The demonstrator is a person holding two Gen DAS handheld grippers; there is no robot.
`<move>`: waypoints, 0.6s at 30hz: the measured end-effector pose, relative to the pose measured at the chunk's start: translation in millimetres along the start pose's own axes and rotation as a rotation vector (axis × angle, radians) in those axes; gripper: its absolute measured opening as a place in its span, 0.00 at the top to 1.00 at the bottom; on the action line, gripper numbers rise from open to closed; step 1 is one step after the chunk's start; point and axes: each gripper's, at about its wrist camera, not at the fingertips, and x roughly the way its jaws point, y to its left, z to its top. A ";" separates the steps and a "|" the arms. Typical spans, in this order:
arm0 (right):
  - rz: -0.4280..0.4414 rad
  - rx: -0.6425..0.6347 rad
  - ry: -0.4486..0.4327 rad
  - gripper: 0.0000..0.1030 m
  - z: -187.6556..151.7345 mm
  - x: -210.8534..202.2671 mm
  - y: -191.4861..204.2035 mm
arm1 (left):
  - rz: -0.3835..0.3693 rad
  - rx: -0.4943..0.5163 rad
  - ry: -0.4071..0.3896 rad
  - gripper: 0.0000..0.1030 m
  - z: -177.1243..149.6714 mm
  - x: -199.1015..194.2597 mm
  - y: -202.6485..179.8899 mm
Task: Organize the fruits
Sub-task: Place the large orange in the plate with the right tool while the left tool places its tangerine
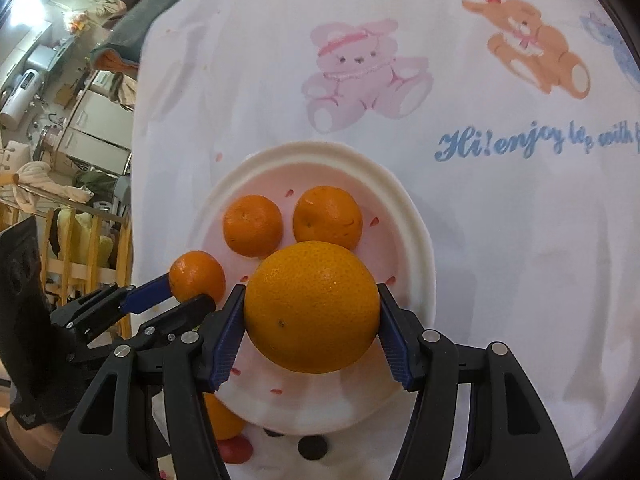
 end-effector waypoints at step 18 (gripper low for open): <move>0.080 0.108 0.009 0.35 -1.1 -1.9 -20.6 | -0.039 -0.032 0.036 0.64 3.4 17.9 10.3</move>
